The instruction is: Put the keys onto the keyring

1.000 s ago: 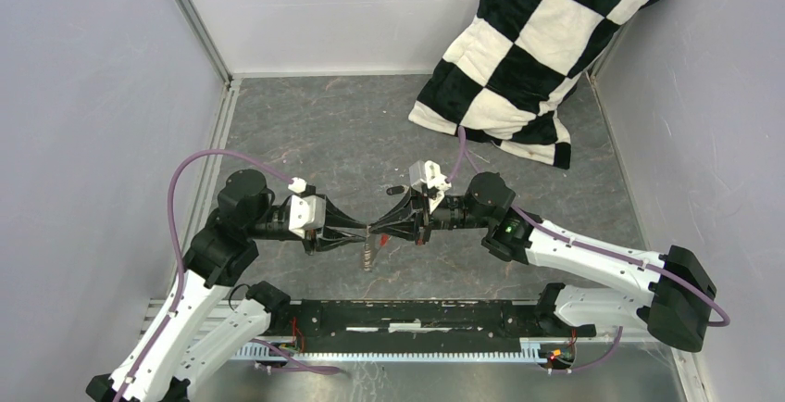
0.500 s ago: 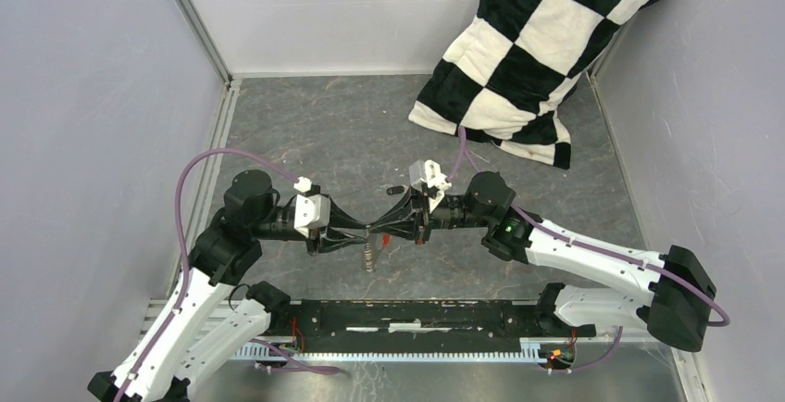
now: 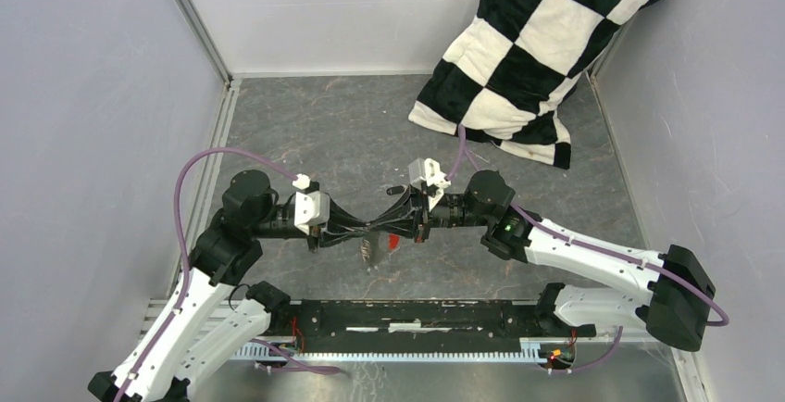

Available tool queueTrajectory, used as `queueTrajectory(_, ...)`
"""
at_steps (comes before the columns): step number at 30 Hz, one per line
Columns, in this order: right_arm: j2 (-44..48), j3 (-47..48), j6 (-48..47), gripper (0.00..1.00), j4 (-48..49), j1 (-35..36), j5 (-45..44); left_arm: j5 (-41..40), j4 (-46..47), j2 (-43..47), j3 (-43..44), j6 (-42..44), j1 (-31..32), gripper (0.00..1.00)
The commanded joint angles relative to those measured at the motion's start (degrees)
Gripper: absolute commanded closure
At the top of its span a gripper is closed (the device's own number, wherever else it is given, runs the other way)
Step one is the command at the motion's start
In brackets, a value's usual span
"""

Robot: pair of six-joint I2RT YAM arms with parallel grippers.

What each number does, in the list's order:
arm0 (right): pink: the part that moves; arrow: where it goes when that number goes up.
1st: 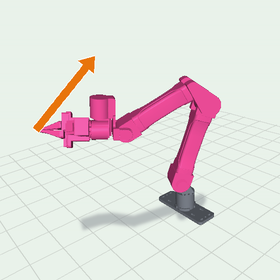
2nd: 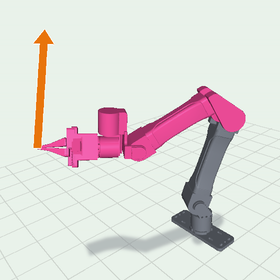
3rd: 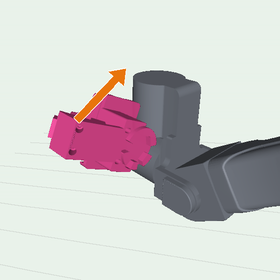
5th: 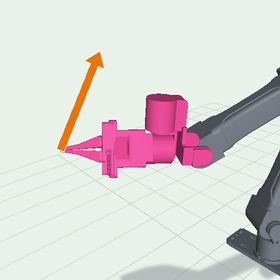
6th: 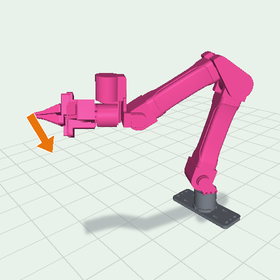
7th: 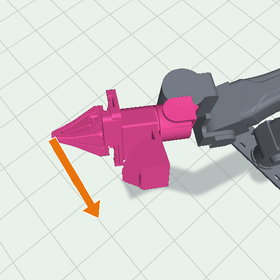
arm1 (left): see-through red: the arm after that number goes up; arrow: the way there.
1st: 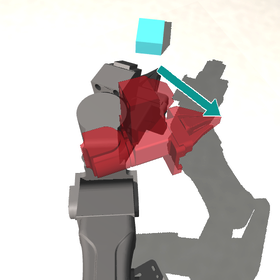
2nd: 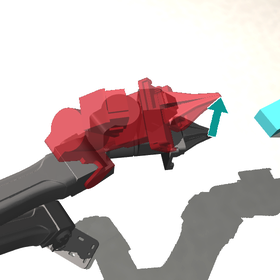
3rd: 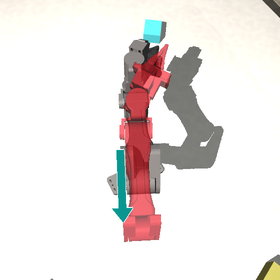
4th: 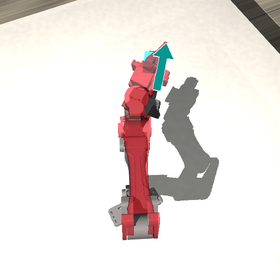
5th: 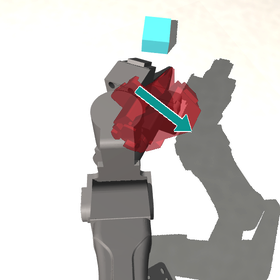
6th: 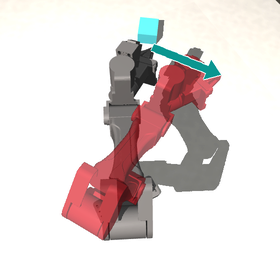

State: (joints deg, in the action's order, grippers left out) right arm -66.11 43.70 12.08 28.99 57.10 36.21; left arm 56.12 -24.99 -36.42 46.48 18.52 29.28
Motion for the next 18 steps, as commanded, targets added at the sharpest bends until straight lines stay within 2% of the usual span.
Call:
queueTrajectory(1, 0.42, 2.53, -0.96, 0.99, 2.76, 0.01, 1.41, 0.44, 2.17, 0.47, 0.31, -1.81, -0.01, 0.74)
queueTrajectory(6, 0.62, 2.69, -1.02, 0.99, 2.56, 0.03, 1.67, 0.98, -1.75, 0.66, 1.37, 2.90, 0.01, 0.95)
queueTrajectory(10, 0.55, 3.88, -2.25, 0.98, -0.32, -0.03, 2.45, 0.28, -3.50, 0.91, 1.42, 4.57, -0.01, 0.98)
queueTrajectory(11, 0.54, 4.98, -3.56, 0.90, -3.03, 0.01, 2.70, 0.07, -3.56, 0.92, 1.42, 4.54, -0.01, 0.98)
queueTrajectory(12, 0.62, 6.26, -5.29, 0.78, -5.91, 0.01, 2.73, -0.36, -3.51, 0.88, 1.54, 4.32, -0.01, 0.98)
queueTrajectory(14, 0.55, 10.01, -10.30, 0.63, -14.80, 0.02, 2.42, -1.04, -3.70, 0.84, 1.87, 3.78, -0.01, 0.98)
queueTrajectory(16, 0.22, 13.84, -15.55, 0.53, -24.85, 0.00, 1.12, -1.02, -3.92, 0.83, 1.99, 3.33, -0.01, 0.98)
queueTrajectory(18, -0.92, 18.17, -20.20, 0.47, -33.96, -0.01, 0.62, -0.68, -4.25, 0.76, 1.91, 3.01, -0.01, 0.98)
